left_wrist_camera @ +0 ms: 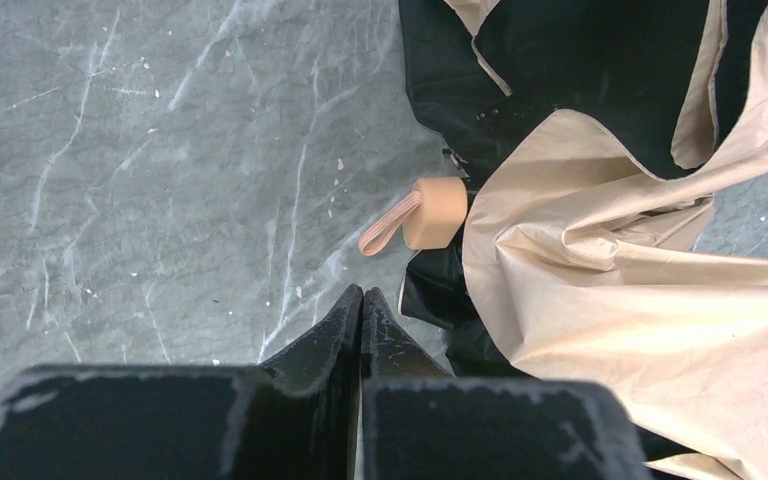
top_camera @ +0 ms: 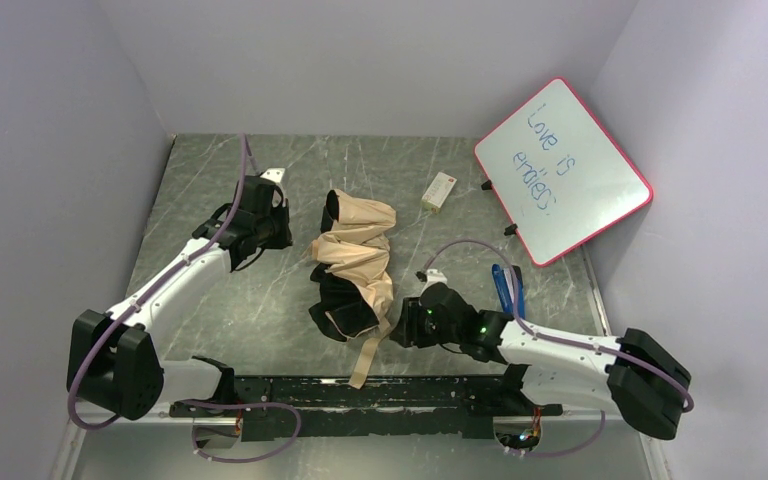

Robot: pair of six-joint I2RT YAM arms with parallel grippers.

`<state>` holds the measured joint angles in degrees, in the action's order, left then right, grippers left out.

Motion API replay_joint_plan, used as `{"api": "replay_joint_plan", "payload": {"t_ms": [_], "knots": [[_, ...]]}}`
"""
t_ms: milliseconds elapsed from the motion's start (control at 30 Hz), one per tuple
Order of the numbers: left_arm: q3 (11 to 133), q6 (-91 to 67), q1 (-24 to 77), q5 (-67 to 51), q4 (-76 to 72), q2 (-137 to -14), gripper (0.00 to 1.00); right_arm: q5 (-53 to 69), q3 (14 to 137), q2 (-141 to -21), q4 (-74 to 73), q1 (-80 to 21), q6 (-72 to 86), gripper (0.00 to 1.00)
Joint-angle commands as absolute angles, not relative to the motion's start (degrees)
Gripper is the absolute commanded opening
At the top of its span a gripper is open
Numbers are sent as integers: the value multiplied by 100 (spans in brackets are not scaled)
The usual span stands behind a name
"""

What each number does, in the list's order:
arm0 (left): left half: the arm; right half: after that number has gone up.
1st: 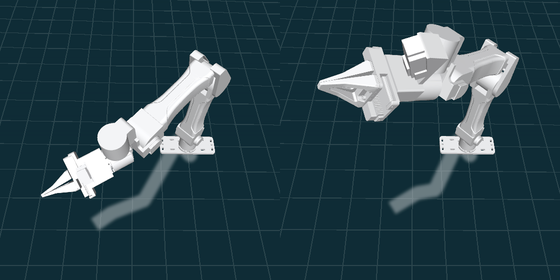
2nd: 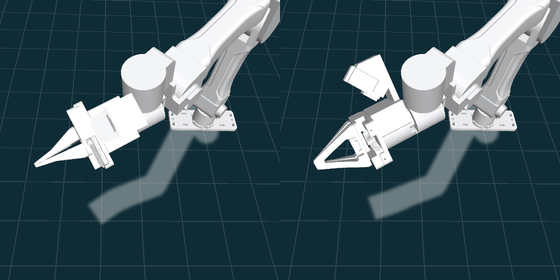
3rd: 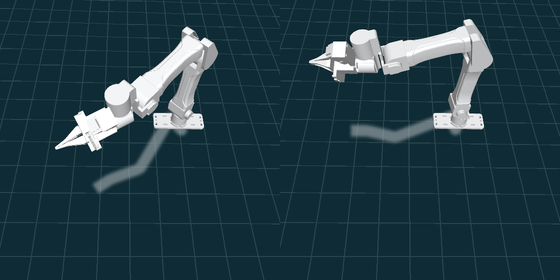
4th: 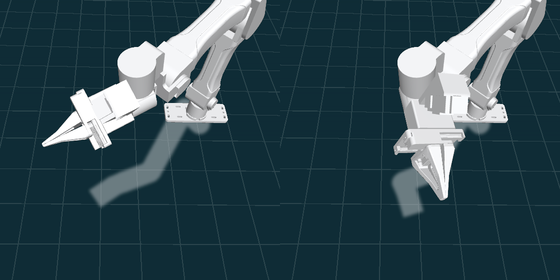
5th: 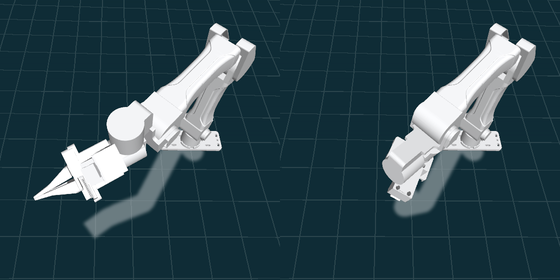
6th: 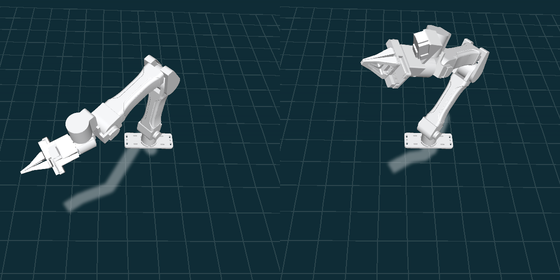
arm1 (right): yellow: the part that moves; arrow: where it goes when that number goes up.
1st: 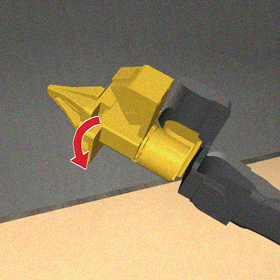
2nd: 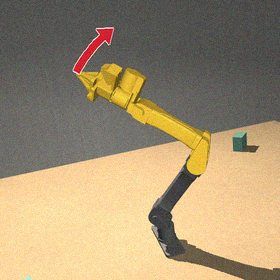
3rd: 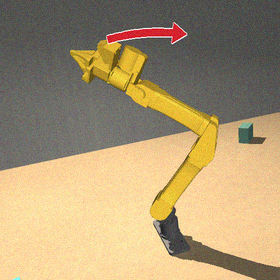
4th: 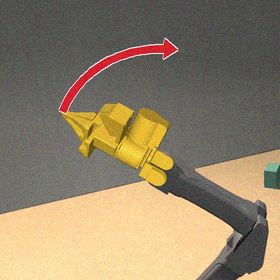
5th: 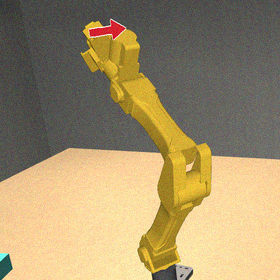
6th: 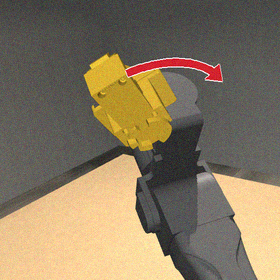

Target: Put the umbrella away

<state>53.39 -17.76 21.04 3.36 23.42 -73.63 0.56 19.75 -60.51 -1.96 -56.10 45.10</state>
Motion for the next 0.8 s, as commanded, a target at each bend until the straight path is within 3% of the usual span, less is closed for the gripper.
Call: {"api": "replay_joint_plan", "payload": {"t_ms": [0, 133, 300, 500, 667, 767], "knots": [[5282, -1698, 2039, 211, 2237, -7375, 5, -804, 2234, -5565, -905, -5646, 4472, 47], [5288, -1692, 2039, 174, 2215, -7378, 6, -1227, 2303, -5155, -1318, -5650, 4518, 50], [5283, -1675, 2039, 76, 2156, -7346, 15, -1850, 2424, -4873, -1734, -5647, 4738, 53], [5286, -1703, 2032, 53, 2161, -7387, 10, -2986, 3190, -5708, -2304, -5541, 4629, 55], [5301, -1756, 2039, -46, 2197, -7446, 5, -2986, 3982, -6540, -2157, -5098, 3872, 59], [5432, -1673, 2030, -91, 2227, -7406, 5, -2119, 4258, -6676, -1652, -4451, 3192, 66]]}}
